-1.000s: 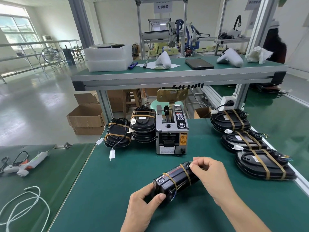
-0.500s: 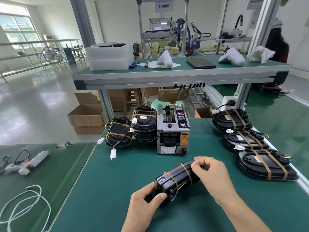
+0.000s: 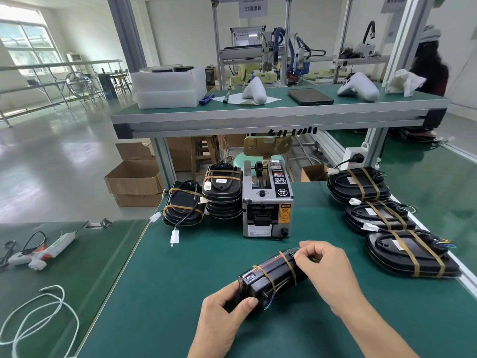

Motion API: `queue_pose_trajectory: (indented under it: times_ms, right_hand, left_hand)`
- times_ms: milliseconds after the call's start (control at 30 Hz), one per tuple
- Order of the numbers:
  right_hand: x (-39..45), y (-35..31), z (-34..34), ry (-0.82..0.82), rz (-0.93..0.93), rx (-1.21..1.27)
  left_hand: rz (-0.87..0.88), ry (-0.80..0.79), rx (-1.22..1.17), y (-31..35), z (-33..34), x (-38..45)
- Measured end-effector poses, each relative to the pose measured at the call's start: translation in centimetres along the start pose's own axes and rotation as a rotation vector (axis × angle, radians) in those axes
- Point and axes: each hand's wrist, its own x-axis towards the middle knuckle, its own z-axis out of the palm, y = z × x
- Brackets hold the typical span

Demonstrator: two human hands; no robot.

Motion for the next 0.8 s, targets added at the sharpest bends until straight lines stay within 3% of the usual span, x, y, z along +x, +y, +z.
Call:
queue_pose_trajectory:
  times_ms: [800]
  right_hand:
    - [0.39,-0.4,0.01,-0.013,-0.012,-0.125]
  left_hand:
    - [0.0,0.001,0.003,0.28,-0.04,-0.1]
